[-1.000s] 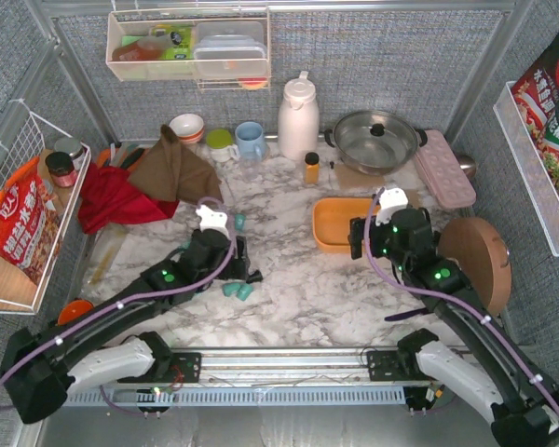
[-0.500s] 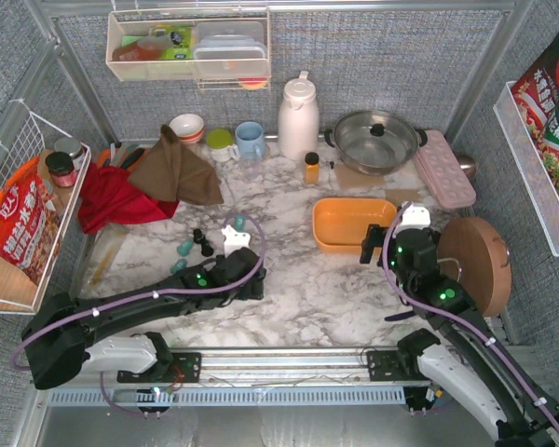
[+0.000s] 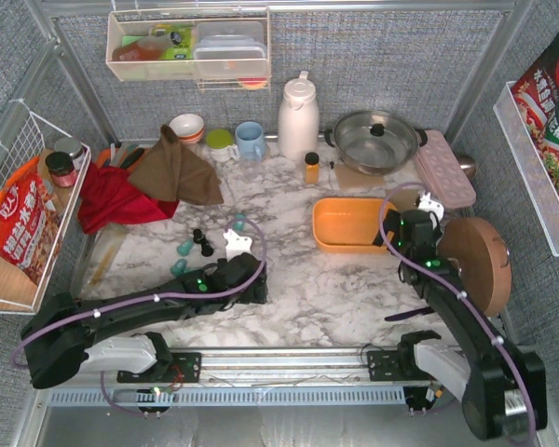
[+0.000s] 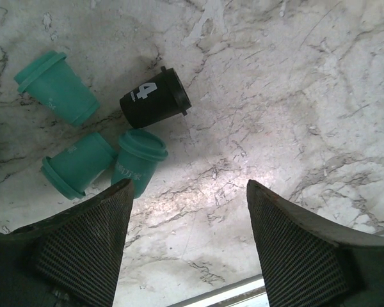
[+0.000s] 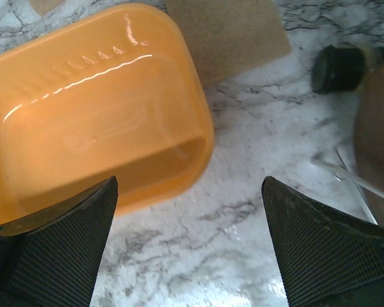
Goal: Mix the coffee capsules in the storage basket
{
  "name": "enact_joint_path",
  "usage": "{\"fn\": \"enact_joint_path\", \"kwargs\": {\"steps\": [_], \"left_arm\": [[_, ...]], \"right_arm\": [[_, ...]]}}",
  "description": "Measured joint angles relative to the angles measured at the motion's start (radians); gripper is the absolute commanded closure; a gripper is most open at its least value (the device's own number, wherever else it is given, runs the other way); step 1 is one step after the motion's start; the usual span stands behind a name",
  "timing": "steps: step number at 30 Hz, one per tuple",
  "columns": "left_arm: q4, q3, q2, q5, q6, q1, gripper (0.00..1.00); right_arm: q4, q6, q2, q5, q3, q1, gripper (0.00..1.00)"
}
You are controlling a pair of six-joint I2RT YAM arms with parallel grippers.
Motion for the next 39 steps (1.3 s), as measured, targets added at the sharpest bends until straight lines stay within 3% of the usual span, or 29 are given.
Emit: {"fn": "enact_joint_path", "kwargs": {"steps": [7, 13, 16, 21, 29, 39], "left_arm": [[0.001, -0.025, -0.097, -0.026, 0.0, -0.005, 0.18], [0.001, -0.058, -0.166, -0.04, -0.004, -0.005, 0.18], [0.001, -0.071, -0.191, -0.043, -0.005, -0.005, 0.18], [0.0, -0.083, -0.201, -0.047, -0.006, -0.005, 0.18], [0.0, -0.097, -0.224, -0.047, -0.016, -0.005, 0.18], [0.0, -0.119, -0.27, -0.05, -0.028, -0.005, 0.18]], "right_arm": [[0.163, 0.003, 0.246, -0.159, 0.071, -0.117, 0.01], [0.2, -0.017, 0.382, -0.267, 0.134, -0.187, 0.04], [0.209, -0.019, 0.43, -0.332, 0.152, -0.187, 0.1], [0.217, -0.011, 0.476, -0.36, 0.161, -0.142, 0.41], [0.241, 0.007, 0.547, -0.335, 0.211, -0.097, 0.43], [0.237, -0.049, 0.705, -0.35, 0.39, -0.047, 0.56]]}}
